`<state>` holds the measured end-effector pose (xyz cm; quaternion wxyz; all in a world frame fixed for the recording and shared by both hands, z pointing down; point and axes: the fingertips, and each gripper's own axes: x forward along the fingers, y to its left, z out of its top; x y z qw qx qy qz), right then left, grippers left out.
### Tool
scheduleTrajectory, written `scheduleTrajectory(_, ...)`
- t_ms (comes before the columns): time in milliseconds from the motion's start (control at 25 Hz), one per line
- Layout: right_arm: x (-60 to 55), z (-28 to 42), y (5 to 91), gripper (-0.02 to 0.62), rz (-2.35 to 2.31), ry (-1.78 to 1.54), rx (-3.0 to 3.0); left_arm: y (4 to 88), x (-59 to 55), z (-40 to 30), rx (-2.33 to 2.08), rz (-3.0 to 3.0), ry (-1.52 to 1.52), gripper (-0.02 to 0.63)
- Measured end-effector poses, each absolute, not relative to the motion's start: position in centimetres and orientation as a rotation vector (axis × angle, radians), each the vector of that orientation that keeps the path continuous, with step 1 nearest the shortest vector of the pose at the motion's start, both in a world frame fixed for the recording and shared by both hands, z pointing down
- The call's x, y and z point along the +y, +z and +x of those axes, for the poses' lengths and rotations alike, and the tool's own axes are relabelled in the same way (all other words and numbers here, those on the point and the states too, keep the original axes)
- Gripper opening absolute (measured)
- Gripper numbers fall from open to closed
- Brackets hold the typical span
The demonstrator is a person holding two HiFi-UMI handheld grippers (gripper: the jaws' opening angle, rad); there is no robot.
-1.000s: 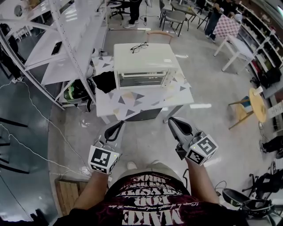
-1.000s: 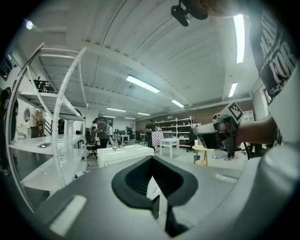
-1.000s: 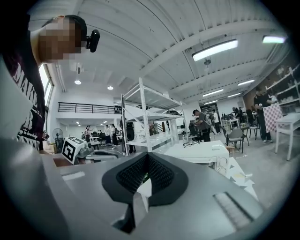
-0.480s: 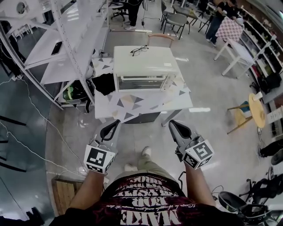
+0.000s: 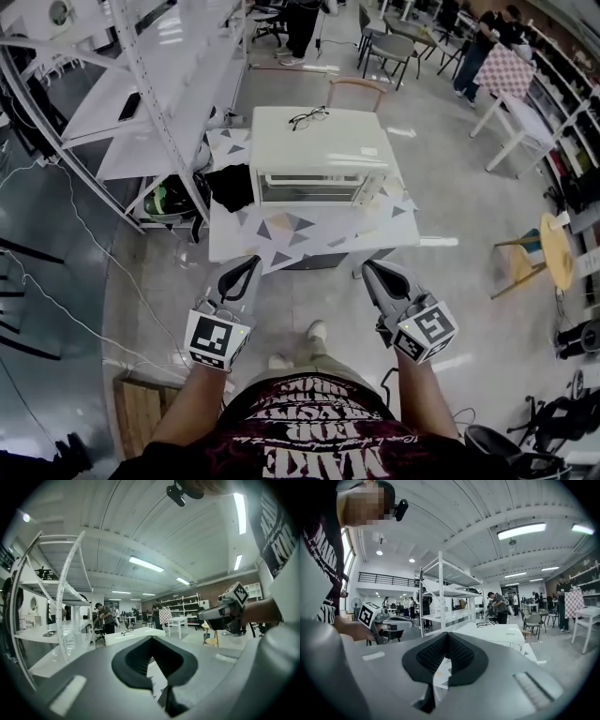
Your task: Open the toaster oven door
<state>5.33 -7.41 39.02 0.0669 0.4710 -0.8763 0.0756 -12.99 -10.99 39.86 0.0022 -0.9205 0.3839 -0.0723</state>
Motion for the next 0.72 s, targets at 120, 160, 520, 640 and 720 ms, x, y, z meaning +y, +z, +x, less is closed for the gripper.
scheduleTrajectory(120,-8.5,5.9,38.8,0.026,1.419,0.235,-2.653,39.9,-11.8,-12.4,1.206,-2.885,-0.228,0.002)
scheduleTrajectory(160,-8.8,6.1,38.9,0.026,1.417,0.240,-2.654,39.9,-12.0,-12.3,1.206,-2.885,-0.230,0.002)
scheduleTrajectory(520,-11.1,6.7,40.1,0.025,1.375,0.295,-2.666,41.4,-13.9,-11.7,1.238,-2.900,-0.260,0.002)
scheduleTrajectory(640,-12.0,6.6,40.5,0.026,1.351,0.306,-2.669,41.9,-14.6,-11.9,1.264,-2.908,-0.258,0.002)
scheduleTrajectory(720,-12.5,6.4,40.7,0.025,1.334,0.311,-2.671,42.1,-15.1,-12.0,1.278,-2.911,-0.264,0.002)
